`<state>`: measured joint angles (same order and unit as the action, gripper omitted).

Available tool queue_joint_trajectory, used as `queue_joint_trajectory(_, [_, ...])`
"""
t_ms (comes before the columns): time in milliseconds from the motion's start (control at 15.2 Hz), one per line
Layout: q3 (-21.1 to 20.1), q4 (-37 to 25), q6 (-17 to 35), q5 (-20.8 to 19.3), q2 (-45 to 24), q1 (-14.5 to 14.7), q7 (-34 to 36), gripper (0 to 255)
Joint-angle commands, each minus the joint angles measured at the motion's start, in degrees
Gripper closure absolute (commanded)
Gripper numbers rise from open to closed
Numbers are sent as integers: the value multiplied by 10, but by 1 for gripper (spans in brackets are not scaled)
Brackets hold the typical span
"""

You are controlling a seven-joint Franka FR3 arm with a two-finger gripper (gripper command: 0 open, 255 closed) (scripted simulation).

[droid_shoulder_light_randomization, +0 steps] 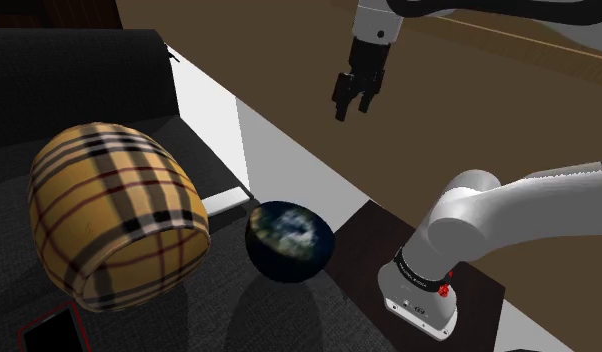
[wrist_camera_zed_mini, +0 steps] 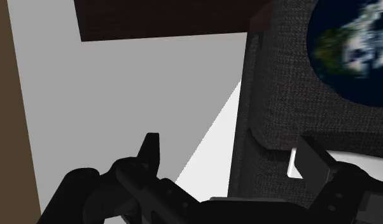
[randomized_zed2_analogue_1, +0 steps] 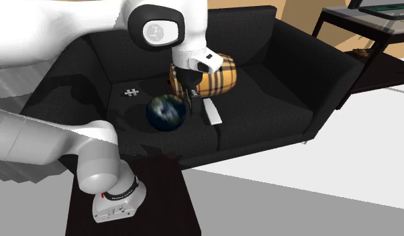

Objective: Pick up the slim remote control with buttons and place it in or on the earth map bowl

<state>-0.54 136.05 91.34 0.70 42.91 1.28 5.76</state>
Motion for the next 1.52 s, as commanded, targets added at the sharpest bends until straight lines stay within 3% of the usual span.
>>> queue_joint_trajectory(0, [0, 0, 0, 0, 0, 0, 0, 0])
queue_joint_trajectory(726, [23, -13, 194, -6, -194, 80, -218, 0])
queue_joint_trajectory(1452, [5, -81, 332, 12, -389, 148, -423, 0])
